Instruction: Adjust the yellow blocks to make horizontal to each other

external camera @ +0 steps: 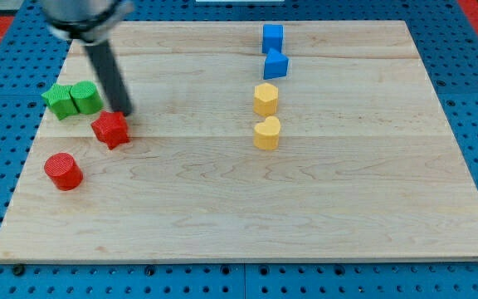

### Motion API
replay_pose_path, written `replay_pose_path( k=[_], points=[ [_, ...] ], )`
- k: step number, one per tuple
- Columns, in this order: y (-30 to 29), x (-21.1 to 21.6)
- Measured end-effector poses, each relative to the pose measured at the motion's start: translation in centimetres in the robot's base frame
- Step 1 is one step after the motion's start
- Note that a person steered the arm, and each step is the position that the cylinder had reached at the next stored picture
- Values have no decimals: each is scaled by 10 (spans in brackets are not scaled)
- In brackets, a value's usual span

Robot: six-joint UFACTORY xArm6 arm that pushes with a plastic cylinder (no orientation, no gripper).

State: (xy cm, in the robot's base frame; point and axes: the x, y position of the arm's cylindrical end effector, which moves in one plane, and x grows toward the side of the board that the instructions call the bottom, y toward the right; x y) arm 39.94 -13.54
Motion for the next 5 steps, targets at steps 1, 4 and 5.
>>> replay_pose_path(
  k=[1, 4, 5],
  points=[
    [123, 3],
    [254, 0],
    [238, -39]
  ],
)
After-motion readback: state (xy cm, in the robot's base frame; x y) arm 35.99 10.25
